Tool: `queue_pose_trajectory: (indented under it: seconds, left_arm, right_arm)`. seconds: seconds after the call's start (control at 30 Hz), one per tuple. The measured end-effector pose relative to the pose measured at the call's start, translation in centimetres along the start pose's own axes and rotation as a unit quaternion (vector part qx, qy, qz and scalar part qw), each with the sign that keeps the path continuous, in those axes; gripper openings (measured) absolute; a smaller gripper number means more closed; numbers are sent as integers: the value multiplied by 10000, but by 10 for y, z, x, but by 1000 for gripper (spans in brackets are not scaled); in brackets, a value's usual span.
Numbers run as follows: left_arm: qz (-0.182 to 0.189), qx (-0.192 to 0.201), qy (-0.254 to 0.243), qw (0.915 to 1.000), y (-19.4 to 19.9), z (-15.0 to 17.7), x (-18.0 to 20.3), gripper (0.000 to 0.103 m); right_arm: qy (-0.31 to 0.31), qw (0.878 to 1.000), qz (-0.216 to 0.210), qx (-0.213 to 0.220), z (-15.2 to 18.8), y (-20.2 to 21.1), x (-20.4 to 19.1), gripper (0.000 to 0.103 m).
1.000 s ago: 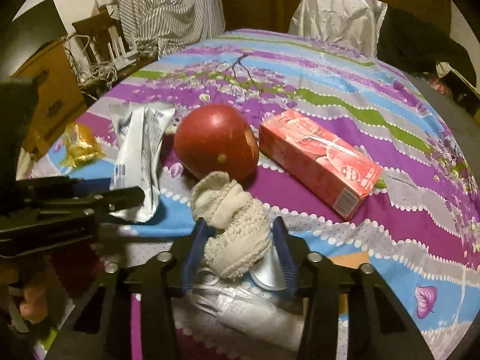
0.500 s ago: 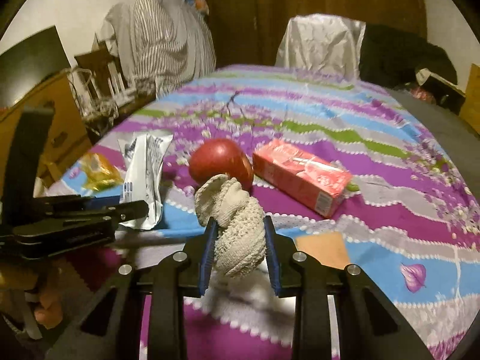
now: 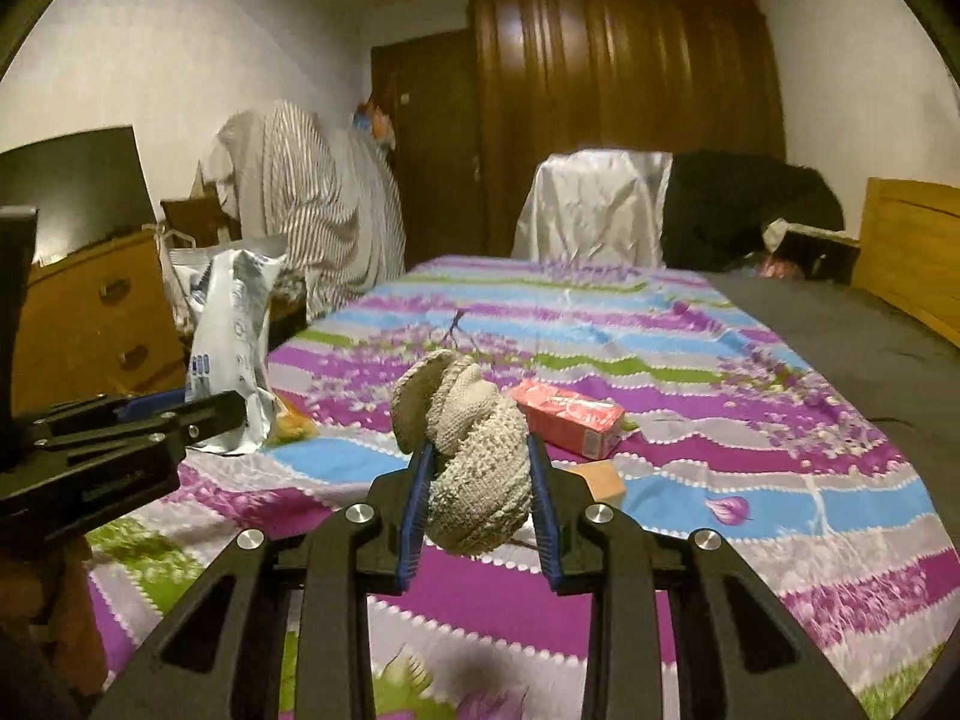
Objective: Collect trash
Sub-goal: 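Lift and carry the packet and beige cloth with both grippers to the bucket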
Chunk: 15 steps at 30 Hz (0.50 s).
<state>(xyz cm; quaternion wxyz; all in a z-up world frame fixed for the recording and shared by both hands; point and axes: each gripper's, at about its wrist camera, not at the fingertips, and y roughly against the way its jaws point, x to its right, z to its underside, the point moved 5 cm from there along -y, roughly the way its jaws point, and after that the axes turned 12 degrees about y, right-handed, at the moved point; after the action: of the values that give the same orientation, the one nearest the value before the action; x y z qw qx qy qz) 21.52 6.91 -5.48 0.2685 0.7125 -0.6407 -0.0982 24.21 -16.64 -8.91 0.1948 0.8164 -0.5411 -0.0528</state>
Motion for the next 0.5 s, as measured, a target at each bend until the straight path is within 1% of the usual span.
queue_pose_trajectory:
  seconds: [0.07, 0.27, 0.37, 0.5]
  left_arm:
    - [11, 193, -38, 9998, 16, 1, 3, 35]
    - [63, 490, -76, 9987, 50, 5, 5, 35]
    - [71, 553, -109, 9984, 59, 5, 8, 35]
    - [69, 625, -122, 9979, 68, 2, 8, 35]
  right_arm:
    - [-4, 9999, 70, 126, -2, 22, -5, 32]
    - [64, 9984, 335, 460, -9, 76, -15, 32]
    - [110, 9977, 371, 550, -12, 92, -21, 32]
    - [143, 9976, 341, 580, -16, 102, -24, 32]
